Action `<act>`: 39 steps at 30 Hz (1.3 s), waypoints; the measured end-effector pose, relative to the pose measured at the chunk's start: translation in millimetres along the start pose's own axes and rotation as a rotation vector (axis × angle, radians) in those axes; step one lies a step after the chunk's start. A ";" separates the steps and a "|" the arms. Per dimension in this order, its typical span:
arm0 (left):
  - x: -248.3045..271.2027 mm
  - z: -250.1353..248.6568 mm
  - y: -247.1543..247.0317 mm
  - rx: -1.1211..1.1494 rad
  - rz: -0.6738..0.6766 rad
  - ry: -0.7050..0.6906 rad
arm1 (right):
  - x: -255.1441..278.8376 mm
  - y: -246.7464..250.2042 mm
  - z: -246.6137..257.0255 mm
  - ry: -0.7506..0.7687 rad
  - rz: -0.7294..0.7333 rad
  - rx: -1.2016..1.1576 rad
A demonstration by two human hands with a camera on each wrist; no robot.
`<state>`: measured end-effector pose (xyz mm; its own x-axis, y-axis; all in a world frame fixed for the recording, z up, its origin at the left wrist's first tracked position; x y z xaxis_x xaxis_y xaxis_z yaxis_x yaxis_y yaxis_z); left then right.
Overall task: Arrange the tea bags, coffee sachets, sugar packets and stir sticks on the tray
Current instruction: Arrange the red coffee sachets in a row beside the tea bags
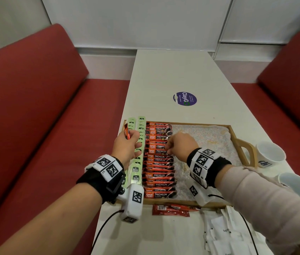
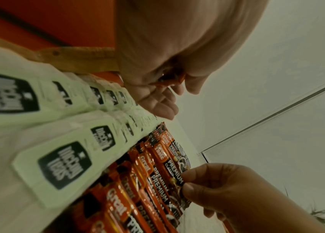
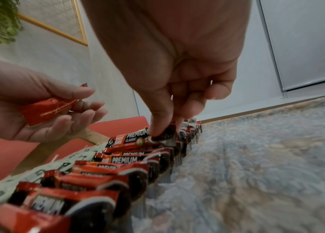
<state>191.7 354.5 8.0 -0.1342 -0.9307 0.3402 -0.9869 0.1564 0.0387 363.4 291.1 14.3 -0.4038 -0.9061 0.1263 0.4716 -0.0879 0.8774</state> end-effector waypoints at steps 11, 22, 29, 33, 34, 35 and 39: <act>4.6 9.9 -5.4 0.112 0.042 0.171 | 0.9 13.3 7.3 0.043 -0.088 -0.027; 21.5 -4.4 -10.8 0.075 0.029 -0.004 | 31.2 -0.8 50.2 0.168 0.012 -0.258; 28.3 -5.9 -14.0 0.014 0.074 -0.061 | 33.8 5.4 42.0 0.108 -0.035 -0.357; 20.0 -10.6 -4.7 -0.223 0.024 -0.185 | 29.6 14.8 25.7 0.062 -0.084 -0.321; 19.0 -12.8 -3.8 -0.289 0.020 -0.221 | 28.5 16.0 20.5 0.046 -0.091 -0.313; 17.8 -14.7 -3.9 -0.355 0.021 -0.254 | 27.3 16.8 14.8 0.029 -0.101 -0.307; 16.8 -22.4 -11.9 -0.735 0.043 -0.434 | 23.2 14.1 -5.1 -0.040 -0.105 -0.261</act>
<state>203.2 344.5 34.3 -0.3402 -0.9399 -0.0286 -0.6918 0.2295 0.6847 364.8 266.7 27.2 -0.4889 -0.8700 0.0637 0.6098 -0.2886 0.7381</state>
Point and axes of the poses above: each hand's wrist, its own x-axis away from the middle knuckle, its own y-axis out of the back of the hand, z = x × y, the point moved 9 cm from there along -x, towards the middle knuckle, and after that the axes turned 8 degrees about -z, right-handed, at the moved point
